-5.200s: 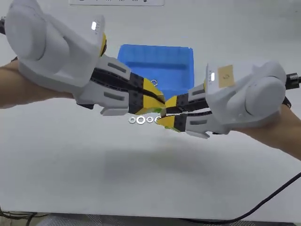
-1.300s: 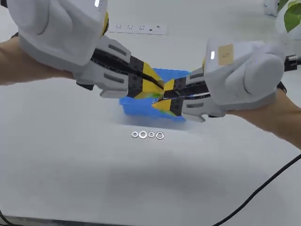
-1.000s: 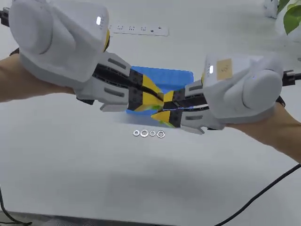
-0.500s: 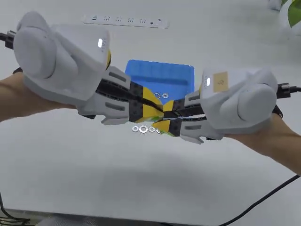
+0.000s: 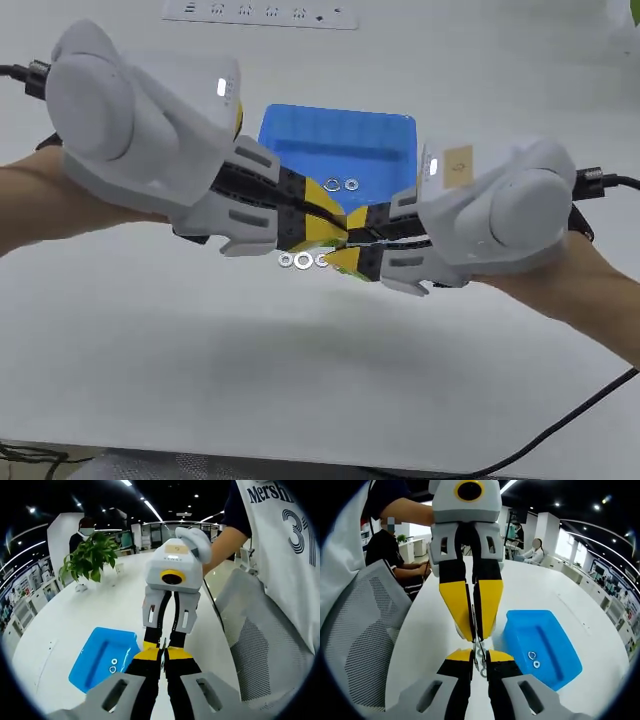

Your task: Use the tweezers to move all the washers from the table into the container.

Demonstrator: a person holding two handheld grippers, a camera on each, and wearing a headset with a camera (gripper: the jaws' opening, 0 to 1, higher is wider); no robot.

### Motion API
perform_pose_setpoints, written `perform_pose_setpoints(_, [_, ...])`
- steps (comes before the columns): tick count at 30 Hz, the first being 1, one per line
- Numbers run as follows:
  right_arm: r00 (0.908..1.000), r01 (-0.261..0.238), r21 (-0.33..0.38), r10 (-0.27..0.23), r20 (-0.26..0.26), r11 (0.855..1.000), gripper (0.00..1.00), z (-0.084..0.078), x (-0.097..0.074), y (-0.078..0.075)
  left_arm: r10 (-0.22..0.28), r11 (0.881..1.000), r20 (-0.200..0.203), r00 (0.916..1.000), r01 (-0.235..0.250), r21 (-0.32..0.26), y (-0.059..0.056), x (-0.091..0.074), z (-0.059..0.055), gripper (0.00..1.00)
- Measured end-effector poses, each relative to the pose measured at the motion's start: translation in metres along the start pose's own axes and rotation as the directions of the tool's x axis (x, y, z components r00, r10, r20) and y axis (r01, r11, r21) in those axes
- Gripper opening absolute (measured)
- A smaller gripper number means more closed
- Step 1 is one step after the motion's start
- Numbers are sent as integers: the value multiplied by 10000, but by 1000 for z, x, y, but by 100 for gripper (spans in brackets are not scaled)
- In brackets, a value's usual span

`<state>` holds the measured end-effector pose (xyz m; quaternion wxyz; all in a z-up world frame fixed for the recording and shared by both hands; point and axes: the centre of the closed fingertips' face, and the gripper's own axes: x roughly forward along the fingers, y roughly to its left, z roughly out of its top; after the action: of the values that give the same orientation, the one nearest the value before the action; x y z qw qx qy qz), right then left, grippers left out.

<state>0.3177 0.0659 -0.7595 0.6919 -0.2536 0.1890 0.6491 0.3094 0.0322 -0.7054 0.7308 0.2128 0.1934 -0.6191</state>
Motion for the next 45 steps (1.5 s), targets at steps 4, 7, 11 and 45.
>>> perform_pose_setpoints(4, [10000, -21, 34, 21, -32, 10000, 11, -3, 2, -1, -41, 10000, -43, 10000, 41, -52, 1, 2, -3, 6])
perform_pose_setpoints(7, [10000, -40, 129, 41, -57, 9999, 11, -6, 4, -3, -60, 9999, -79, 10000, 59, -137, 4, 5, -6, 6])
perform_pose_setpoints(11, [9999, -115, 238, 117, -87, 9997, 11, -9, 6, -2, -134, 9998, -112, 9998, 132, -170, 4, 8, -9, 6])
perform_pose_setpoints(45, [9998, -191, 183, 192, -48, 9996, 9, -15, 10, 2, -287, 9985, -565, 9980, 260, -489, 2, 17, -26, 9])
